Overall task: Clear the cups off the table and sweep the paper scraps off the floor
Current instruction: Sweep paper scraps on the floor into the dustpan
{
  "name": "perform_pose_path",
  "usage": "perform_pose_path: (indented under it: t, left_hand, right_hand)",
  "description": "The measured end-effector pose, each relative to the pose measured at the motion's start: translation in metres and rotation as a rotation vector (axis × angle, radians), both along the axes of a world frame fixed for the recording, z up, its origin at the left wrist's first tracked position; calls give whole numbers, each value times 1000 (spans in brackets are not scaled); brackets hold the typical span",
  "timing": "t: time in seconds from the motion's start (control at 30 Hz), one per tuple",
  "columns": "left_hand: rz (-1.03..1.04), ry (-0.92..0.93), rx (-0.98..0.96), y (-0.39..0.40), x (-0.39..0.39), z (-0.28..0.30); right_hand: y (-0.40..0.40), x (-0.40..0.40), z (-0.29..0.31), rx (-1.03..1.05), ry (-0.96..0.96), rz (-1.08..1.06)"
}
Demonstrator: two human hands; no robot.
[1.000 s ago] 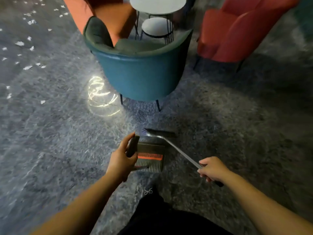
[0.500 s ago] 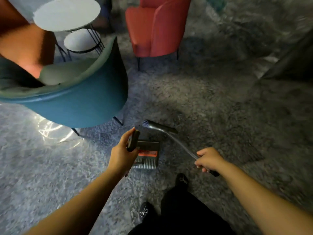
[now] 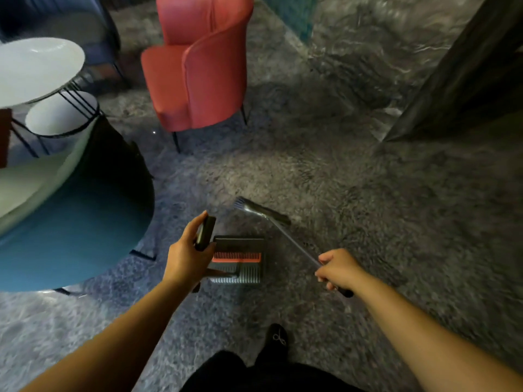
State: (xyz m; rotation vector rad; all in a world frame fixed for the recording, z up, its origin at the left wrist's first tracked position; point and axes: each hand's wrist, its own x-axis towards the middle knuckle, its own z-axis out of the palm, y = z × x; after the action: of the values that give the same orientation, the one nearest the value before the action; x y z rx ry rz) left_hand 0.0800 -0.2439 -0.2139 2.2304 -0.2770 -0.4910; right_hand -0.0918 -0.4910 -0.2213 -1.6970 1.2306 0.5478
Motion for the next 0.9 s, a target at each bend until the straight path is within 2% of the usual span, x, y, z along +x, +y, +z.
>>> perform_pose_path:
  t: [0.23, 0.7, 0.9]
  left_hand:
    - [-31, -1, -35, -101, 53, 12]
    - [-179, -11, -21, -295, 220, 14]
    - [-174, 3, 9, -370, 276, 14]
  right_hand:
    - [-85, 33, -1, -54, 13, -32]
    - [-254, 157, -9, -72, 110, -80]
    - [-325, 203, -18, -125, 127, -65]
